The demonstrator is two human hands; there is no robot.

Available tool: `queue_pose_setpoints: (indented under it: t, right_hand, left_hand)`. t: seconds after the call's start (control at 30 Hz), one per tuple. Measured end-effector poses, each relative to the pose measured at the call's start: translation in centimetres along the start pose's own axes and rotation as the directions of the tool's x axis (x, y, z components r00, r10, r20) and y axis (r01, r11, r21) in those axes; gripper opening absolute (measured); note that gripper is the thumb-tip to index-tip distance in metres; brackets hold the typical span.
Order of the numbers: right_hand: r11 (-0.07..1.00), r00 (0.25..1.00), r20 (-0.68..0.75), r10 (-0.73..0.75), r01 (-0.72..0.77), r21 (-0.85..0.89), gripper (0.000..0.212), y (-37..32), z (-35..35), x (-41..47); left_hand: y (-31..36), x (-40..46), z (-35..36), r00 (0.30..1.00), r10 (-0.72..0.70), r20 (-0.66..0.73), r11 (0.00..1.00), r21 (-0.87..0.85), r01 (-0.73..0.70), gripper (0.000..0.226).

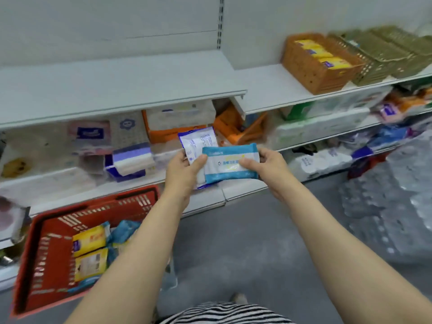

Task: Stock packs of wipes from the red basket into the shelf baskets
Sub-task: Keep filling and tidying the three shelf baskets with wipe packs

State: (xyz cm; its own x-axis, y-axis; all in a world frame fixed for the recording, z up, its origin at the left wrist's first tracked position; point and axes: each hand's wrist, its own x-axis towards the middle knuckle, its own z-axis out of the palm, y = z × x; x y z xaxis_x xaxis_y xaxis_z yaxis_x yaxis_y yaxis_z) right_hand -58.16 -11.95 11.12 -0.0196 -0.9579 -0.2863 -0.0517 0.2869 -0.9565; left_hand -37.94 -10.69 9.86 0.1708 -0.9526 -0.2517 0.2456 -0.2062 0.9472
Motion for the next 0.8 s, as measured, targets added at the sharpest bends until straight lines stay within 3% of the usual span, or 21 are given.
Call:
queue_pose_setpoints:
  t: [0.13, 0.2, 0.5, 0.8]
  right_hand:
    - [0.981, 0.965, -0.251, -0.080, 0.121, 0.153, 0.035, -1.0, -9.3, 1.3]
    - [0.970, 0.945, -0.308, -0.109, 0.169, 0.177, 0.044, -1.8, -12.9, 1.8]
    - [0.913, 0.915, -0.360, -0.184, 0.294, 0.282, 0.041, -6.3, -24.5, 10.0]
    - [0.949, 0.891, -0.393, -0.226, 0.292, 0.116, 0.026, -14.2, -36.6, 25.9]
  left_hand:
    - [0.0, 0.7, 8.7, 0.998, 0.053, 0.042, 0.998, -0.017, -0.052, 0.023]
    - [0.1, 0.7, 12.4, 0.995, 0.051, 0.080, 0.998, -0.030, -0.049, 0.023]
    - [2.3, 7.9, 26.9, 0.982, 0.088, 0.166, 0.996, -0.022, -0.086, 0.023]
    - [5.6, 23.0, 44.4, 0.952, 0.237, 0.193, 0.971, -0.026, -0.236, 0.021]
